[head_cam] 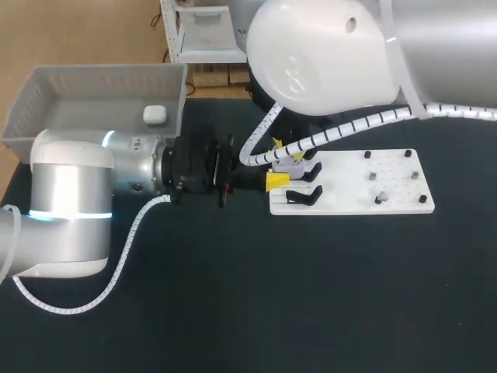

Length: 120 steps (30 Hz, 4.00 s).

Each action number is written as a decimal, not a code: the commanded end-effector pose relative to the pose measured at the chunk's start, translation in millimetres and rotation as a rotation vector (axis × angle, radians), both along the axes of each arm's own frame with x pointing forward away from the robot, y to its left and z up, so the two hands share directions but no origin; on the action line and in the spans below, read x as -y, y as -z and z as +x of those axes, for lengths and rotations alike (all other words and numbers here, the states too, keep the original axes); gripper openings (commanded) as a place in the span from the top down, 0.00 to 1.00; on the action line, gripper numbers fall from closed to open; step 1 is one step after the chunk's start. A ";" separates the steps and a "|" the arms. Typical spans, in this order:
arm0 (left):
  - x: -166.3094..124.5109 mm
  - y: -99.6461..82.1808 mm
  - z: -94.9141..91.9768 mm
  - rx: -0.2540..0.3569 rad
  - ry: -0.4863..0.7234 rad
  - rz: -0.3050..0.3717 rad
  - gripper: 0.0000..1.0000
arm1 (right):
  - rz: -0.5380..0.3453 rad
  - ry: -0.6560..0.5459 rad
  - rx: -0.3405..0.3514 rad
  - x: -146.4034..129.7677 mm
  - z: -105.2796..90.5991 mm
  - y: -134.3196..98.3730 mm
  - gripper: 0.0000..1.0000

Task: Pick up each earbud case from the left stands, insert the matching earbuds, close the lid, and place the case in the box.

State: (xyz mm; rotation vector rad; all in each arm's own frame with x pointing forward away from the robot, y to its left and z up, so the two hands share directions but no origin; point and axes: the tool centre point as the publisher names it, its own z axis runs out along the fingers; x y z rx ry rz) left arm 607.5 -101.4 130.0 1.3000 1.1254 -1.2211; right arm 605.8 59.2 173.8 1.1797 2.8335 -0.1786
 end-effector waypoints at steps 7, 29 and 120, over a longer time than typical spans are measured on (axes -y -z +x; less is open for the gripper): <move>-0.2 0.0 -1.6 0.002 -0.006 -0.001 1.00 | -0.002 0.003 -0.011 1.0 3.6 4.0 1.00; -0.2 0.0 -1.6 0.002 -0.006 -0.001 1.00 | 0.084 -0.236 0.223 10.7 -42.5 -20.6 0.00; -0.2 0.0 -1.6 0.002 -0.006 -0.001 1.00 | 0.035 -0.579 0.199 168.6 15.1 123.2 0.53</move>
